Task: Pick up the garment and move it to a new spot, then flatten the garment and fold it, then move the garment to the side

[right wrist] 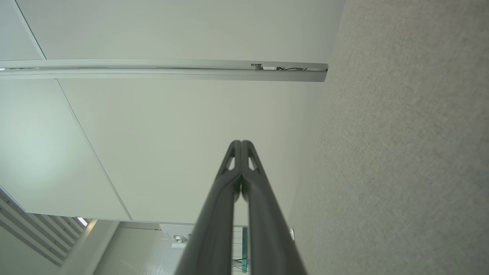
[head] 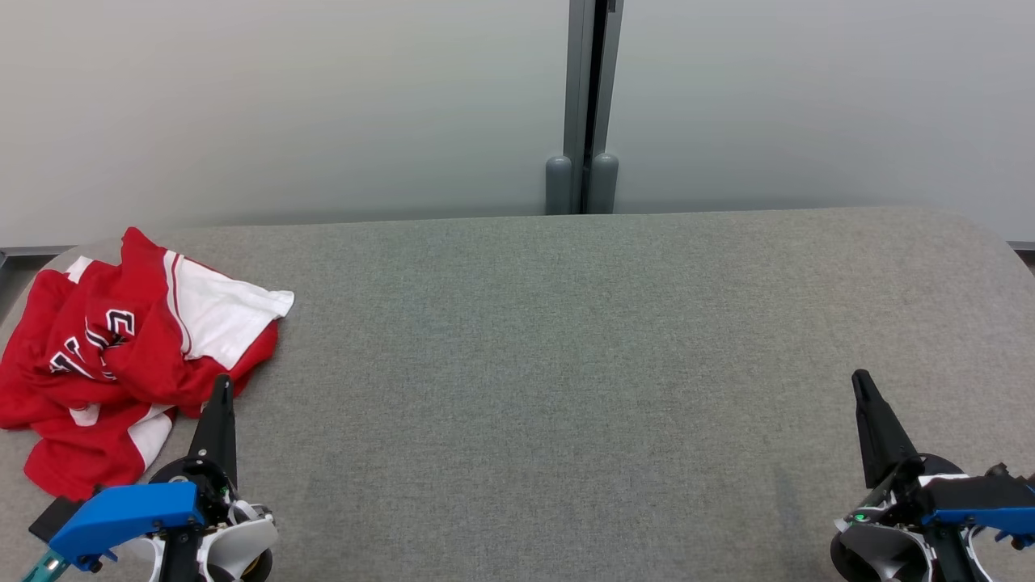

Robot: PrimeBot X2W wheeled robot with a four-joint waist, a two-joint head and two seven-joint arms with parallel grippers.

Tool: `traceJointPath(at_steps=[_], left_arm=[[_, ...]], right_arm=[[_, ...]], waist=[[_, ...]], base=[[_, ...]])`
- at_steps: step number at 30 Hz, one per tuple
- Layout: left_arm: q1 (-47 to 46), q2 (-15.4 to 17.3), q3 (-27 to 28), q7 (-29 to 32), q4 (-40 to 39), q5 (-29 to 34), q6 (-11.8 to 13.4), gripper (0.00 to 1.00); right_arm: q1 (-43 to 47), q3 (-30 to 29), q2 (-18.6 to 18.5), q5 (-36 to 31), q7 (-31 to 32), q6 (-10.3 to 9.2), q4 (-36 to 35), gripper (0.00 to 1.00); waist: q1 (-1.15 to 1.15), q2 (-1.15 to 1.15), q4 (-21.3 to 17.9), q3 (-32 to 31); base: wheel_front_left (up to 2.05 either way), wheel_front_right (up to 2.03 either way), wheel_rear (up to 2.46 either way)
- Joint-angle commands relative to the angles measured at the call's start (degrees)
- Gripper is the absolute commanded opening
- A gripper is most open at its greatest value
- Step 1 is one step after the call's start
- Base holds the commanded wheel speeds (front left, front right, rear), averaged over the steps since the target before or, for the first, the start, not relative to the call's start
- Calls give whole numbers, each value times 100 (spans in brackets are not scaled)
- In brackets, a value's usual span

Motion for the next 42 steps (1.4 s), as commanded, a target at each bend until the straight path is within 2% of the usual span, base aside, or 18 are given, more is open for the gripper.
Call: traceJointPath(at_steps=[1, 6, 7, 11, 20, 27, 35, 42], left_arm=[[-60, -1, 4, 18, -6, -12, -27, 0], [-60, -1, 4, 18, -6, -12, -27, 0], [1, -1, -1, -2, 6, 1, 1, 100], [162, -25, -25, -37, 131, 11, 3, 100], [195, -20, -170, -272, -64, 163, 1, 100], [223, -16, -252, -458, -203, 357, 0, 100], [243, -12, -220, -655, -329, 1074, 14, 100], [239, -9, -286, -814, -485, 1929, 181, 100]], right_arm=[[-72, -9, 2, -9, 8, 7, 9, 0], [-72, -9, 2, -9, 8, 7, 9, 0], [3, 2, 0, -1, -2, 0, 6, 100], [145, 36, 29, -11, -29, -8, 145, 100], [230, 138, 25, -205, -264, -6, -14, 100], [301, 219, 21, -696, -452, -4, -142, 100], [360, 218, 17, -1295, -648, -3, -259, 100], [407, 313, 14, -2133, -808, -1, -360, 100]], waist=[[0, 0, 0, 0], [0, 0, 0, 0], [0, 0, 0, 0], [0, 0, 0, 0], [0, 0, 2, 5], [0, 0, 4, 5], [0, 0, 13, 7], [0, 0, 16, 9]], base=[[0, 0, 0], [0, 0, 0], [0, 0, 0], [0, 0, 0], [0, 0, 0], [0, 0, 0], [0, 0, 0], [0, 0, 0]])
